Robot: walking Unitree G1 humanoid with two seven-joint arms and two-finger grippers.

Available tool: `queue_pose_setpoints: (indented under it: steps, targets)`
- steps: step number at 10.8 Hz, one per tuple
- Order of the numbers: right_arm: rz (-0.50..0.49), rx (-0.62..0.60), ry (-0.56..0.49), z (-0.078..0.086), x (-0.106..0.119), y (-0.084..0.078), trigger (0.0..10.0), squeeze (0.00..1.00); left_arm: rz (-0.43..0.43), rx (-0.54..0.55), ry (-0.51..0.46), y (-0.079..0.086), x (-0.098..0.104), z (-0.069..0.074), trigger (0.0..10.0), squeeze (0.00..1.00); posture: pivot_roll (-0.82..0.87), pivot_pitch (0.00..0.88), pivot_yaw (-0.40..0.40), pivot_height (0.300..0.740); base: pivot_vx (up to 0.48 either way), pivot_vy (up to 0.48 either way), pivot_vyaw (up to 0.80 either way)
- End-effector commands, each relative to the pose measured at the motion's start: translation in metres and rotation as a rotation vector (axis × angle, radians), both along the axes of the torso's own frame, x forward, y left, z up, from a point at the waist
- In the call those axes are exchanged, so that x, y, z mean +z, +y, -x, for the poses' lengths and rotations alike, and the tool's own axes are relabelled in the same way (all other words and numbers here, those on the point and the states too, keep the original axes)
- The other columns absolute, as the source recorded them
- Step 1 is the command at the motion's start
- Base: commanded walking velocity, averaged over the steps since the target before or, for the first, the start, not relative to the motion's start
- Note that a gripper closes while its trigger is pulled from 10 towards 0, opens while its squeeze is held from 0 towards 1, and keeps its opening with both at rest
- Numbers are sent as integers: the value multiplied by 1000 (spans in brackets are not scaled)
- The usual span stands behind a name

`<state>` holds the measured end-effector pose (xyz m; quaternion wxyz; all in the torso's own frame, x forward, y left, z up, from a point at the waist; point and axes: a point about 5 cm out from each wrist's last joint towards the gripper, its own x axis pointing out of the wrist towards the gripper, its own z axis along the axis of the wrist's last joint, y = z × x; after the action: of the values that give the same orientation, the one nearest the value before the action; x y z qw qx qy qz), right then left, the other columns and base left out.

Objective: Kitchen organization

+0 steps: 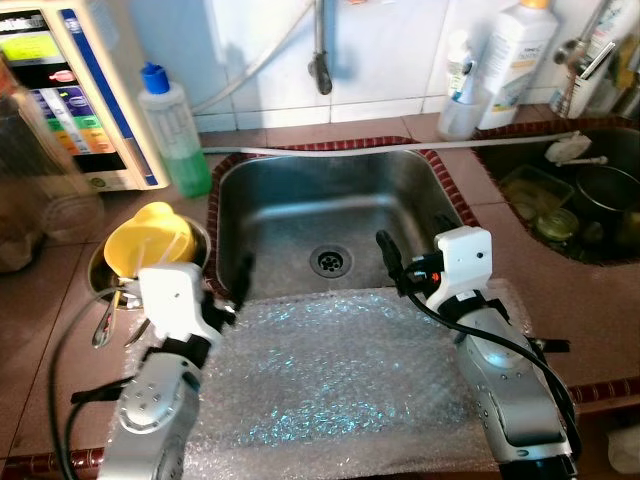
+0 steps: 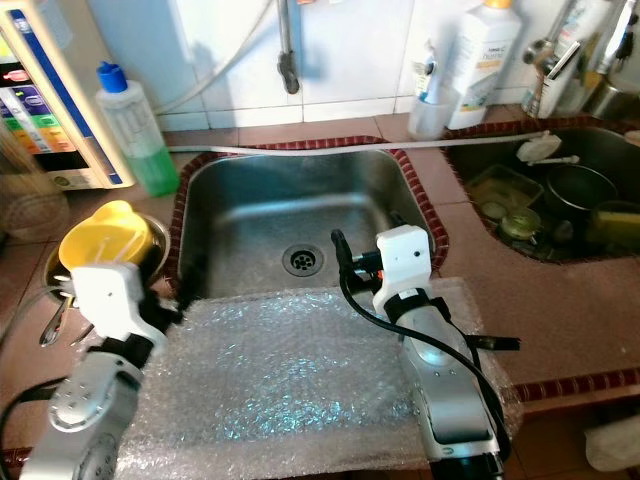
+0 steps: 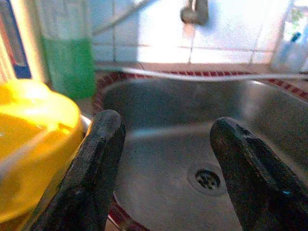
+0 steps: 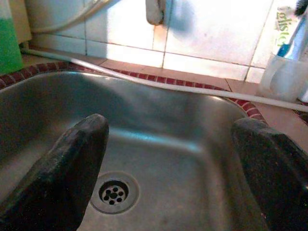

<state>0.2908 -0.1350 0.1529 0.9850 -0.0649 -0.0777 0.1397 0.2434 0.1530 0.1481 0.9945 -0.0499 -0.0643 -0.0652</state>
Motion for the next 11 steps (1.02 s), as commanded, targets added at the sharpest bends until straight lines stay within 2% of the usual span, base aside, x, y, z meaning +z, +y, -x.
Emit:
queue_pose_setpoints:
  steps: [1,3,4,6,7,9,11]
  targets:
    - [0,15,-21,2,4,2,10000,0,-3,22,-62,3,14,1,10000,0,-99,149,58,740,0,0,0]
    - [8,27,-19,3,3,3,10000,0,-36,-36,-148,-7,35,2,10000,0,-98,155,54,740,0,0,0]
    - [8,33,-18,4,3,3,10000,0,-21,-24,-161,-8,39,2,10000,0,-98,155,54,740,0,0,0]
    - [-37,184,8,15,6,12,10000,0,-28,32,-167,5,42,4,10000,0,-97,150,60,740,0,0,0]
    - [-41,236,12,21,8,13,10000,0,-32,85,-142,18,38,6,10000,0,-94,153,61,740,0,0,0]
    - [-38,247,4,24,15,7,10000,0,-36,177,-119,39,36,13,10000,0,-83,158,63,740,0,0,0]
    - [-60,327,35,29,22,8,10000,0,-42,217,-90,50,31,21,10000,0,-76,166,61,740,0,0,0]
